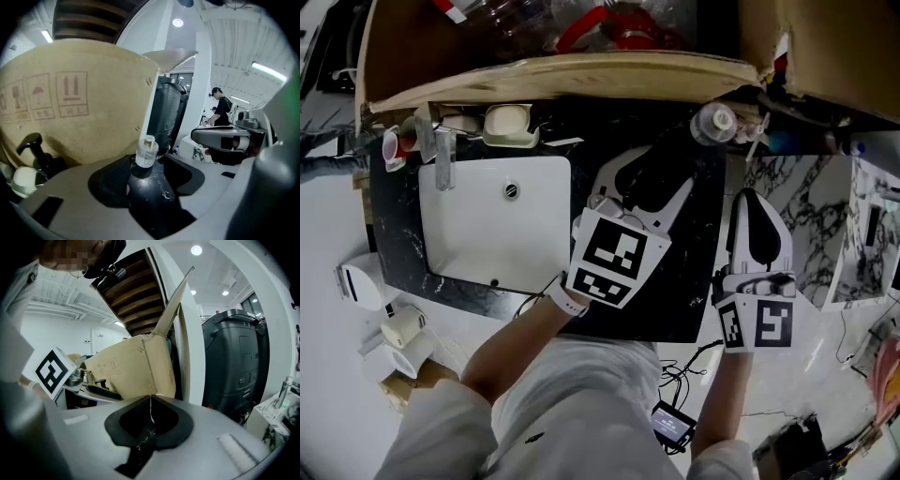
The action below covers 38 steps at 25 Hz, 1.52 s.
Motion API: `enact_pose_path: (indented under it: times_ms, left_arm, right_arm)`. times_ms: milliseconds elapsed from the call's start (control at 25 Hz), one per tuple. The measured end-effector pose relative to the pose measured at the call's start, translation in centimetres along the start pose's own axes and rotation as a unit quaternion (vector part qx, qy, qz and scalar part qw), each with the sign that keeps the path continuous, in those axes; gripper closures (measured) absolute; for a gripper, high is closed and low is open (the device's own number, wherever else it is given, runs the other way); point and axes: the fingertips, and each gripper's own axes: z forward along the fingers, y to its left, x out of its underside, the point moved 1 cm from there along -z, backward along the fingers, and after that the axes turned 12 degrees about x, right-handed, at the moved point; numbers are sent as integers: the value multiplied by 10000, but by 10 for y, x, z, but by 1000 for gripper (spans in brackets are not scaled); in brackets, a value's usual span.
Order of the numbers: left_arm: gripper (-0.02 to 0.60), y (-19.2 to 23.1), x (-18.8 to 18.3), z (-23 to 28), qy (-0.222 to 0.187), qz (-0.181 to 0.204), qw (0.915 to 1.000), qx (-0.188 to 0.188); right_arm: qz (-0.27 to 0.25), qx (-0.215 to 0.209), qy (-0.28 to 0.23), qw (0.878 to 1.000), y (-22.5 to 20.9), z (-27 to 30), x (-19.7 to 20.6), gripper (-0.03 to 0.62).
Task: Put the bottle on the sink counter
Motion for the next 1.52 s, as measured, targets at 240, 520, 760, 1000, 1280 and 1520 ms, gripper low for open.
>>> enact_pose_path:
  times_ms: [240, 520, 760, 1000, 1280, 1520]
  left_arm:
    - [402, -11, 2, -47, -88, 106, 9999, -25]
    - [434, -22, 2, -95, -107, 194, 9997, 54]
    - [562, -20, -6, -144, -478, 206, 9983, -254]
    - [574, -17, -13, -198, -763, 140, 9965, -317]
    - [575, -18, -15, -256, -767, 299, 9964, -201]
    - [575, -15, -14, -301, -868, 350, 9955, -127]
  right_arm:
    - [-13, 77, -52, 10000, 25, -28, -10, 583]
    - [36, 122, -109, 9999, 54, -61, -22, 583]
    - [-85, 142, -213, 9996, 78, -89, -41, 583]
    - [-3, 244, -297, 9993, 102, -120, -51, 583]
    - [43, 397, -378, 9985, 130, -150, -59, 583]
    - [11, 481, -466, 9978, 161, -172, -69, 583]
